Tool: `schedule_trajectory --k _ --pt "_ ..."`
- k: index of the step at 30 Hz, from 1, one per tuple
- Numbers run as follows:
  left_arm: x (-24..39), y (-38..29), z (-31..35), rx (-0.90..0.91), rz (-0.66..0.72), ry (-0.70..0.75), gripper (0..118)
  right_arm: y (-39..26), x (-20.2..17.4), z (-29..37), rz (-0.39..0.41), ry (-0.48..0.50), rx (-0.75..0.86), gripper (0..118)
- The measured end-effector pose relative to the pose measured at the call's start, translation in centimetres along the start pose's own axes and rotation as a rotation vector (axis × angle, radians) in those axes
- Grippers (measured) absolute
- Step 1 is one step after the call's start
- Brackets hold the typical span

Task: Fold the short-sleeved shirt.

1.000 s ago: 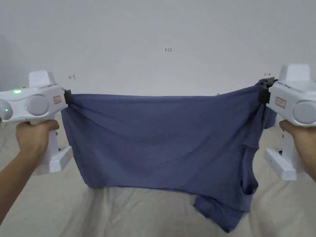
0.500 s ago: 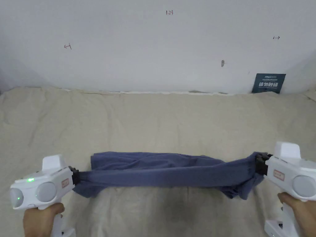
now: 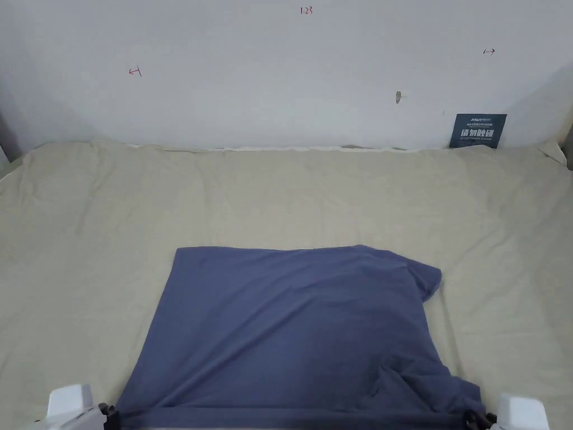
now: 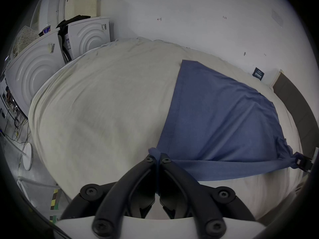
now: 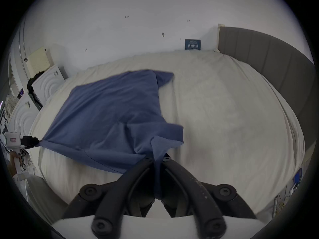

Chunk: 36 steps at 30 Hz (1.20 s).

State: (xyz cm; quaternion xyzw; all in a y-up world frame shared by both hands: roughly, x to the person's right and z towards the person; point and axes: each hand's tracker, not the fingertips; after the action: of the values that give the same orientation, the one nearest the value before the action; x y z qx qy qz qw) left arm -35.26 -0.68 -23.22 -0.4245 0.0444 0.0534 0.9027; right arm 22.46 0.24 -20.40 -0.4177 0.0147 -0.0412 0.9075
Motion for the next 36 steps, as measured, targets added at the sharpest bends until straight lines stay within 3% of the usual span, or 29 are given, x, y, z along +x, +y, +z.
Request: schedule_trajectory --k 6,14,15,16,17,18,19,20,21,32,34,35,36 --pt "0.2 -4.6 1.8 -0.059 -0.113 0.040 3 -5.4 1.1 0.7 -0.034 -0.007 -0.074 6" --pt "0.8 -4.7 1.9 -0.104 -0.093 0.069 6 -5.2 0.3 -0.4 -0.032 -0.052 -0.137 8" --pt "0.7 -4.3 2.4 -0.099 -0.078 0.068 21 -4.6 -0.3 0.4 -0.030 -0.055 -0.133 9" --pt "0.6 -3.8 2.9 -0.088 -0.059 0.067 46 -3.9 -0.6 1.2 -0.028 -0.055 -0.117 14" --pt "0.9 -3.3 3.6 -0.069 -0.039 0.054 75 -2.9 -0.8 2.1 -0.023 -0.048 -0.060 30" --pt "1.1 -2.4 4.5 -0.024 -0.018 0.039 105 -1.8 -1.1 3.0 -0.014 -0.045 -0.014 64" --pt "1.3 -1.7 5.4 0.023 -0.008 0.030 116 -0.8 -1.7 3.9 -0.006 -0.042 0.022 87" --pt "1.9 -0.6 6.7 0.104 0.001 0.019 117 0.6 -2.2 5.1 0.001 -0.035 0.081 104" --pt "2.5 0.5 7.6 0.168 0.001 0.011 116 1.7 -2.6 6.2 0.004 -0.031 0.147 111" --pt "9.9 8.2 18.8 0.737 -0.119 -0.027 112 9.1 -9.4 16.0 0.118 -0.120 0.642 110" --pt "10.6 8.3 19.5 0.797 -0.132 -0.028 90 9.1 -10.0 16.7 0.137 -0.139 0.698 100" --pt "11.0 8.1 19.8 0.823 -0.145 -0.038 71 9.1 -10.4 16.9 0.139 -0.150 0.727 85" --pt "11.4 7.8 20.0 0.835 -0.154 -0.046 30 9.0 -10.6 17.1 0.141 -0.153 0.743 55"
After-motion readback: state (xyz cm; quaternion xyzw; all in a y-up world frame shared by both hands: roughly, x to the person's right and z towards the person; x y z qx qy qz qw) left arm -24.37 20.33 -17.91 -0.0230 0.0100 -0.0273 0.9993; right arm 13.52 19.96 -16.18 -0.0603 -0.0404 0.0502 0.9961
